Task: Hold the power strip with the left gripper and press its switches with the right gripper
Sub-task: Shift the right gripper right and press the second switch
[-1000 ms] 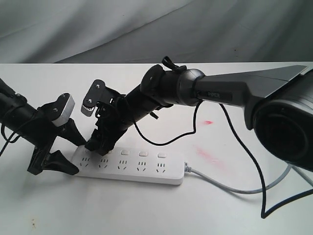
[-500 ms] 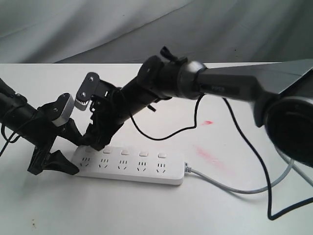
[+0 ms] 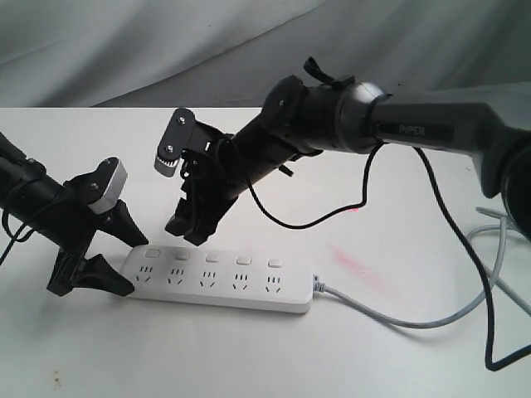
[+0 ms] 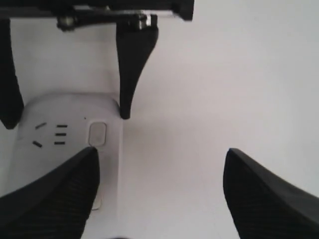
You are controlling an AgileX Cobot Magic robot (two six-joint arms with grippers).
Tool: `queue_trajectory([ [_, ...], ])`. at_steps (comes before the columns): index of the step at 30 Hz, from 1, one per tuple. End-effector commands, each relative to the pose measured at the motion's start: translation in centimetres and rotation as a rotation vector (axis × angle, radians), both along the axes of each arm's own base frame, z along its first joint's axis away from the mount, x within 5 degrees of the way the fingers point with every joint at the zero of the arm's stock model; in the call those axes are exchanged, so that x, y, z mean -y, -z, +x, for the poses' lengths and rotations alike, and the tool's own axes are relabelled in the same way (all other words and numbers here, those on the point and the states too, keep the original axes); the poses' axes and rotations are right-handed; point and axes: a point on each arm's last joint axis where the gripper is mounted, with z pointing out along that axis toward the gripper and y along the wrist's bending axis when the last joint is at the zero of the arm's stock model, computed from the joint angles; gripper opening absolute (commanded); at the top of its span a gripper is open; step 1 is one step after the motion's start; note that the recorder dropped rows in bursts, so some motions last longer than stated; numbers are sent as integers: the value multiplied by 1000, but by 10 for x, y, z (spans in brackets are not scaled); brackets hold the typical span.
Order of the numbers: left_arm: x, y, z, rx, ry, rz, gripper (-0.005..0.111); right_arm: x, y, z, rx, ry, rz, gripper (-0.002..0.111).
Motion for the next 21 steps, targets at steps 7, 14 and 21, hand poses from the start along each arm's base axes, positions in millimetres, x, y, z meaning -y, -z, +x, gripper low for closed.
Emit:
queue_trajectory([
  [7,1,0,3,16,-5,0,0,3,10,-4,8,17,-22,65],
  [14,1,0,3,16,-5,0,0,-3,11,-7,21,8,-24,65],
  [21,1,0,3,16,-5,0,0,-2,27,-7,2,0,-59,65],
])
